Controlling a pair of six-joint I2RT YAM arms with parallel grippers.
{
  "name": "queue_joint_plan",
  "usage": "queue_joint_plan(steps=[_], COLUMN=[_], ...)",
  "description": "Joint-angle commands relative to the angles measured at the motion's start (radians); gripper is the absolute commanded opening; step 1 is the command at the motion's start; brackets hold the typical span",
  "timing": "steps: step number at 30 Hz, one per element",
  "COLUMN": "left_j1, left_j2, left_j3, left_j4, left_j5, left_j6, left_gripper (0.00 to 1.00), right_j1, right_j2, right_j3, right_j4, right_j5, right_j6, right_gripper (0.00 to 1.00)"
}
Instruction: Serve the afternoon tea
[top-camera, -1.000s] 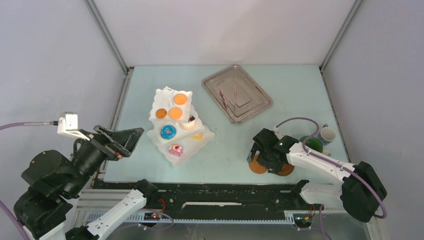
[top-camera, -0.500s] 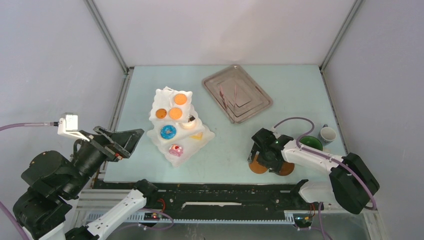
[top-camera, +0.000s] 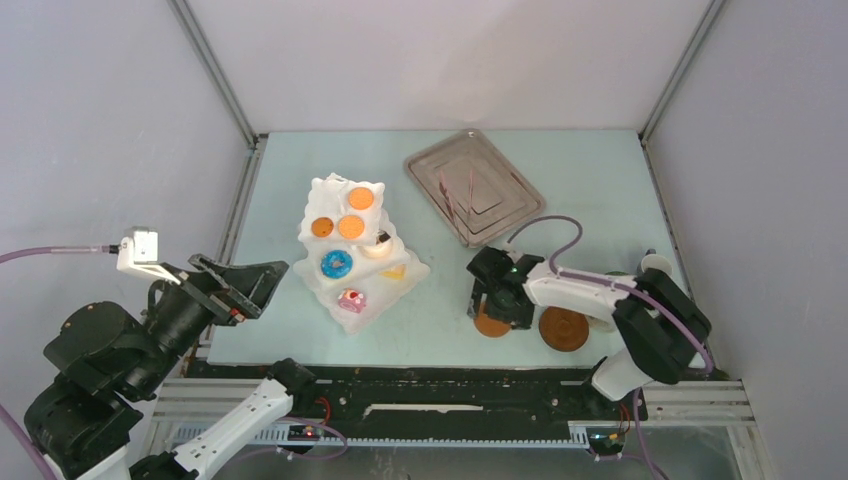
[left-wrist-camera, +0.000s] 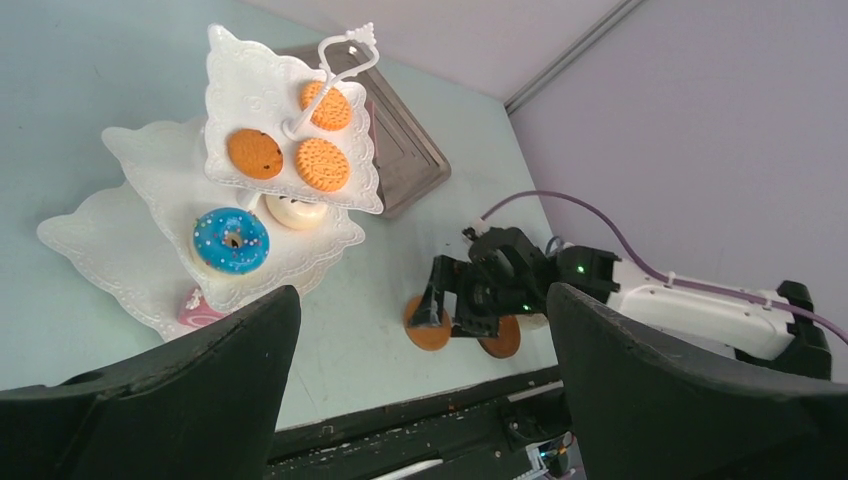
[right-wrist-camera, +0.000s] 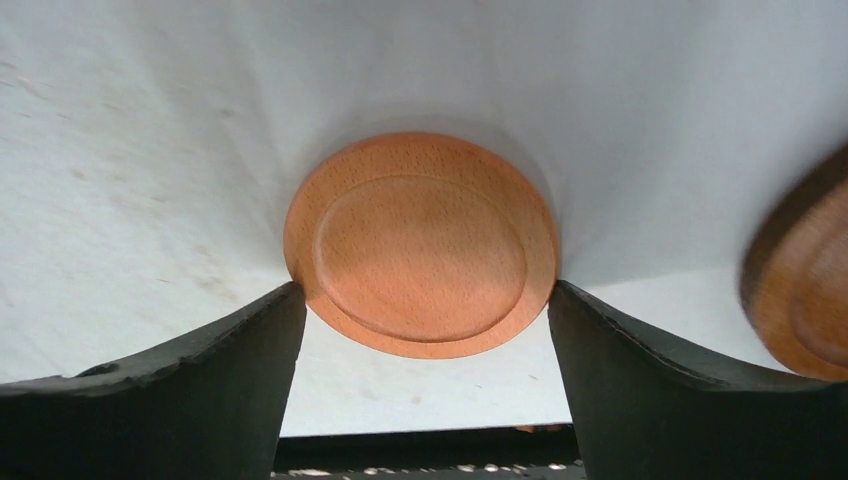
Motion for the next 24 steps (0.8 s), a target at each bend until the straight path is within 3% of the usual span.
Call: queue_joint_plan(steps=[1, 10, 24], left_j1=[0.003, 0.003, 0.003], left_j2=[0.002, -0.015, 0.012], left_j3=[0.042, 0.043, -0.019], left_j4=[-0.018, -0.040, 0.030], left_j5=[0.005, -0.006, 0.044], left_j6=[-0.023, -0.037, -0.037], left_gripper=[1.00, 1.00, 1.00], right_j1=[0.021, 0.081, 0.063], right_j2=[0.144, 0.294, 0.024], right_j3=[0.132, 0.387, 0.392], right_j4=[0.069, 0.036, -0.121], right_j5=[0.018, -0.056, 0.039], right_j6=[-0.052, -0.118, -0.254], right_gripper=[0.90, 0.90, 0.96])
